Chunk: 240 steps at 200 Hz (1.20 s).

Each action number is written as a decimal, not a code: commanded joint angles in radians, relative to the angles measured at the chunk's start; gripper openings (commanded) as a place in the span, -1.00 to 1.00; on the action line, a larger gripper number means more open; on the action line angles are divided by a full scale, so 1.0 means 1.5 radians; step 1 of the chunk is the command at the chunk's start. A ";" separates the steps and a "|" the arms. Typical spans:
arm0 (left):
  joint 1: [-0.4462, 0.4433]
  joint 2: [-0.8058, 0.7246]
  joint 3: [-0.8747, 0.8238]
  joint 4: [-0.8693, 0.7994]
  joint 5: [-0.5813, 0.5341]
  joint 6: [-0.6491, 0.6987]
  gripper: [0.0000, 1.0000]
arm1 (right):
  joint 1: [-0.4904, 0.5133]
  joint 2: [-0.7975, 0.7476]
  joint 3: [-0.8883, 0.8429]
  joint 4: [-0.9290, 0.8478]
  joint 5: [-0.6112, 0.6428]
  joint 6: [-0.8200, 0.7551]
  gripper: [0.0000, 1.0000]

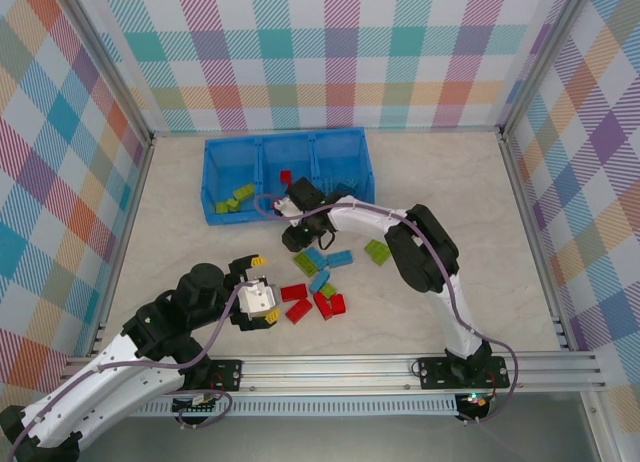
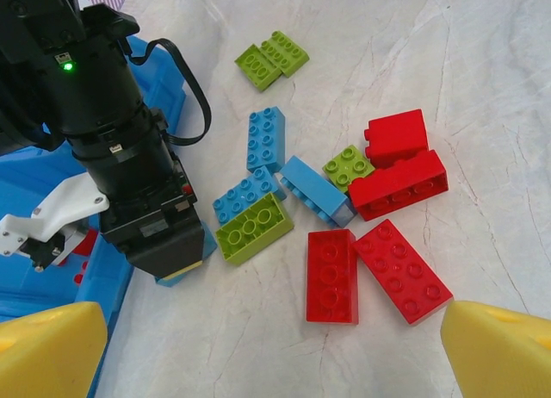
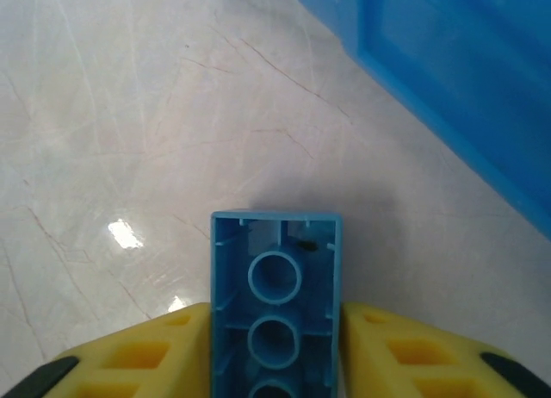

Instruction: Sort the legos into containers by color

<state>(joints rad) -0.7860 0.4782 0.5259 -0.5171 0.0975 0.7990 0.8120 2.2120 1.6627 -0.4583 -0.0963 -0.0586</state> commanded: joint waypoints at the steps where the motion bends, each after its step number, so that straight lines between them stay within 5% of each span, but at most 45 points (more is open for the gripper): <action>1: 0.008 -0.010 -0.010 0.016 0.015 0.009 1.00 | 0.004 -0.025 -0.003 -0.002 -0.032 0.007 -0.32; 56: 0.008 -0.028 -0.023 0.045 0.007 0.000 1.00 | 0.000 -0.240 -0.164 0.165 0.000 0.051 -0.37; 106: 0.008 -0.031 -0.031 0.082 -0.022 -0.026 1.00 | -0.068 -0.415 -0.310 0.315 0.179 0.113 -0.38; 148: 0.008 -0.021 -0.032 0.085 -0.025 -0.027 1.00 | -0.184 -0.334 -0.231 0.251 0.165 0.183 -0.40; 194: 0.008 -0.018 -0.030 0.097 -0.053 -0.048 1.00 | -0.196 -0.195 -0.077 0.155 0.088 0.203 -0.07; 220: 0.008 -0.018 -0.029 0.100 -0.060 -0.059 1.00 | -0.196 -0.207 -0.067 0.153 0.096 0.215 0.20; 240: 0.008 -0.013 -0.028 0.101 -0.062 -0.061 1.00 | -0.196 -0.241 -0.081 0.145 0.097 0.212 0.20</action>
<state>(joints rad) -0.7826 0.4545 0.4938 -0.4072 0.0200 0.7319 0.5152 1.9320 1.5238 -0.2115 0.0666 0.2409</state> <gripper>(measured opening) 0.998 0.601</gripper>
